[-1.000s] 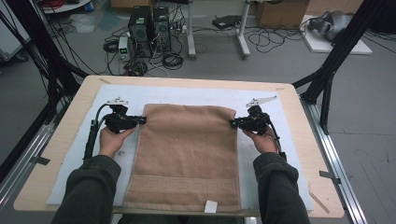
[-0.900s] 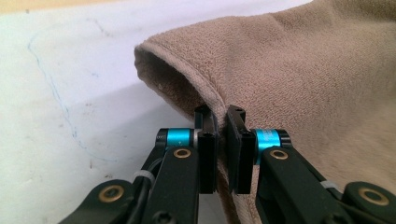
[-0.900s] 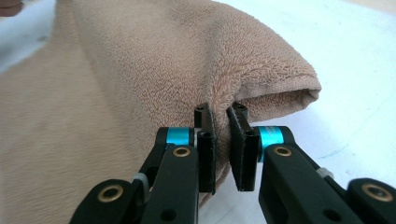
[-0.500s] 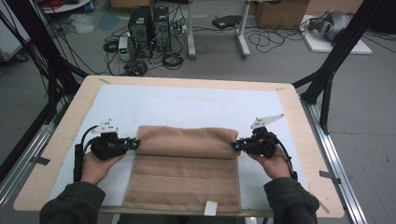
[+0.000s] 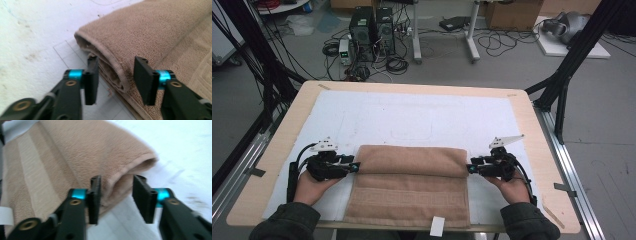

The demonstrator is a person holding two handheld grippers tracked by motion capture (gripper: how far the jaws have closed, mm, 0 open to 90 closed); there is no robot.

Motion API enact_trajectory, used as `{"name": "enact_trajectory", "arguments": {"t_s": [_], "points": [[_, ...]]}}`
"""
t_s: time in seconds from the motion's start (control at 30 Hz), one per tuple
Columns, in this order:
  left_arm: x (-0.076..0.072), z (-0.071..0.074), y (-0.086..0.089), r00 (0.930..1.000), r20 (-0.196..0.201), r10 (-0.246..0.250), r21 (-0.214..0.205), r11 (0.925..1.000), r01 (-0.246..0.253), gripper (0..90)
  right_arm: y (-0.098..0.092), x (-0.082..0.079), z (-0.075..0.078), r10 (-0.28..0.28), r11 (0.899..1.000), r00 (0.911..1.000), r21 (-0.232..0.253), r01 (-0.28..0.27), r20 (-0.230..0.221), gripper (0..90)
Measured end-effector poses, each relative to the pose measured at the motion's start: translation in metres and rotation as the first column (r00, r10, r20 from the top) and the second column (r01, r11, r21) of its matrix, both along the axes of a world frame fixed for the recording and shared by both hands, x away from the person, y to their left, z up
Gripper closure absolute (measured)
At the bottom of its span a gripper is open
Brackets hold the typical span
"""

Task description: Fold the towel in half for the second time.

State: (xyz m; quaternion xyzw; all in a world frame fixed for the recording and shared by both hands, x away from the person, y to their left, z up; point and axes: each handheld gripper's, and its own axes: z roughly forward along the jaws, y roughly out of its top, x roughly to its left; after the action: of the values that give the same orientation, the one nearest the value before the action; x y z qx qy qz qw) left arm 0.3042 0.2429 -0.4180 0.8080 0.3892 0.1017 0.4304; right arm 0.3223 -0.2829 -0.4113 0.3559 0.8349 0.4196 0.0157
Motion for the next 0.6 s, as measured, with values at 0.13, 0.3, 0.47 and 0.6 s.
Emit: {"name": "enact_trajectory", "arguments": {"t_s": [0.13, 0.3, 0.47, 0.6], "points": [[0.006, 0.013, -0.001, 0.9998, 0.019, -0.002, 0.005, 1.0, 0.002, 45.0, -0.004, 0.006, 0.013, -0.011, 1.0, 0.9992, -0.012, 0.011, 0.038, 49.1], [0.023, 0.025, -0.006, 0.999, 0.04, 0.022, 0.012, 0.9997, -0.023, 43.0, 0.006, 0.025, 0.024, -0.01, 1.0, 0.9982, -0.023, 0.011, 0.059, 43.1], [0.048, 0.018, -0.014, 0.9987, 0.015, 0.049, 0.018, 0.9986, -0.049, 41.0, 0.024, 0.051, 0.018, -0.002, 0.999, 0.9998, -0.033, 0.002, 0.02, 36.7], [0.063, 0.001, -0.02, 0.9973, -0.055, 0.049, 0.036, 0.9983, -0.047, 37.5, 0.037, 0.062, 0.004, 0.031, 0.997, 0.9989, -0.066, -0.034, -0.036, 33.6]]}}
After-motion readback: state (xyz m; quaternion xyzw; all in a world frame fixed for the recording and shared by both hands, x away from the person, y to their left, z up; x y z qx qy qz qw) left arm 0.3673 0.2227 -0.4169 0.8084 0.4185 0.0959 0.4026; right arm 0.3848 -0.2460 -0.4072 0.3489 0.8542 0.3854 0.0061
